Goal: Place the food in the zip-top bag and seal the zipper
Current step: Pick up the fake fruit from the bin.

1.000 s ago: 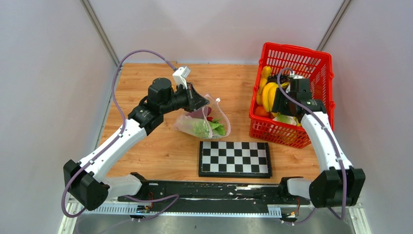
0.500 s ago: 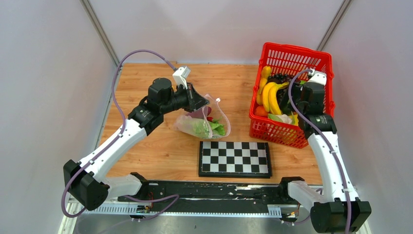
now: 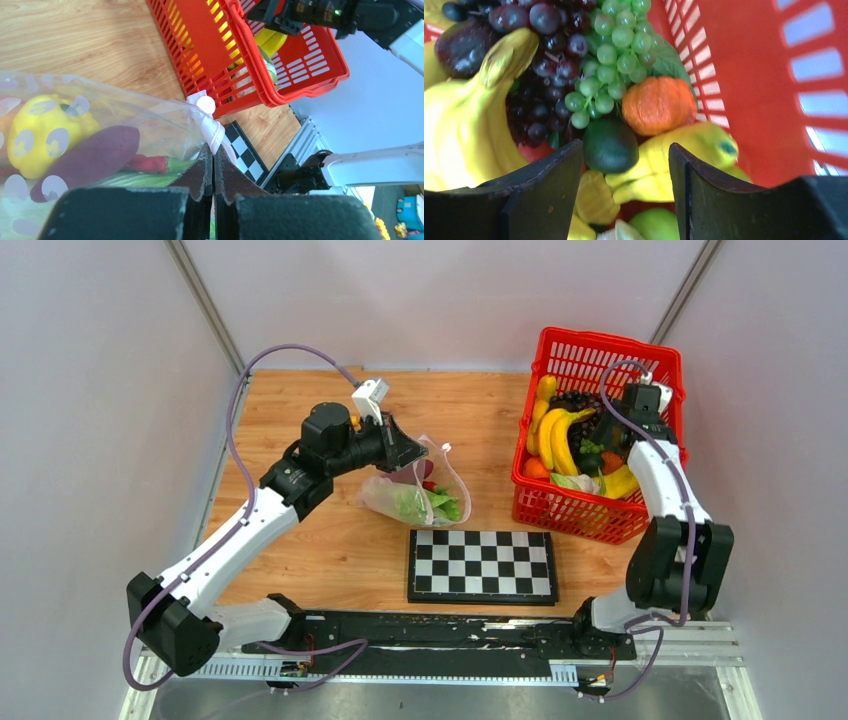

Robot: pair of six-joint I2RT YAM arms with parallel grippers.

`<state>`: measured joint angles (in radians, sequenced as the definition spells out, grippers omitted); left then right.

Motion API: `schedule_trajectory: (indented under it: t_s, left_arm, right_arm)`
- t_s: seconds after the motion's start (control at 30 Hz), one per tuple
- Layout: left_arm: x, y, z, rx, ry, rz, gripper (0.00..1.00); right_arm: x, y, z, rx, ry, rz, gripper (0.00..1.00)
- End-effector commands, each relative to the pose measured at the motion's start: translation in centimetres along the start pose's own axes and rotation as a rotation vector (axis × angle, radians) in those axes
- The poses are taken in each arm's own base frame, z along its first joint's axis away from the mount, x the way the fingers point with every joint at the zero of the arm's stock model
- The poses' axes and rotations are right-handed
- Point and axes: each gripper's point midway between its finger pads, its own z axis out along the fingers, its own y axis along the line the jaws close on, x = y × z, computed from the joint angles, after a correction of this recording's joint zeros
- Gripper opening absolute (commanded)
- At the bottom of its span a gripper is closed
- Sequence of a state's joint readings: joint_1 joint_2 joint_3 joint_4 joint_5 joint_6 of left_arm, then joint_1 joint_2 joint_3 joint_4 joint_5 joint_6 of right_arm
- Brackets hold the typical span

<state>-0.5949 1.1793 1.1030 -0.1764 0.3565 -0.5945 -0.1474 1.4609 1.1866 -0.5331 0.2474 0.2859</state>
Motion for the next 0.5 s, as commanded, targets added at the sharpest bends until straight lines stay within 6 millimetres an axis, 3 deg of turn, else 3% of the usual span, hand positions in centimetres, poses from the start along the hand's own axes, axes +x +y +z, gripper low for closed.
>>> schedule_trajectory:
  t_s: [0.0,0.07,0.3,0.4,0.43,0.47]
  left_arm:
    - [-1.9,-1.4,-1.1,0.038,-0.072,0.056,0.0]
    - [-2.0,-1.4,-1.1,0.038,-0.074,0.056,0.0]
    - [-1.7,-1.4,-0.9,0.043,-0.061,0.052,0.0]
    - [-1.8,-1.3,-1.0,0.035,-0.07,0.056,0.0]
    - [-1.8,-1.3,-1.0,0.033,-0.07,0.056,0.0]
    - [-1.9,-1.3,-1.0,0.034,-0.071,0.055,0.0]
  right_arm:
    - [-3.8,0.9,2.3,-0.038,-0.057,0.002,0.6]
    - [-3.9,1.5,4.0,-0.086,-0.039,-0.011,0.54]
    - [-3.5,1.1,9.7,-0.038,0.062,-0.107,0.58]
    - [-2.0,2.0,12.0,-0.081,0.1,-0.124,0.59]
    - [-1.3,2.3,12.5,-0.096,0.114,-0.115,0.56]
    - [-0.5,2.6,12.8,-0.112,0.139,-0.11,0.42]
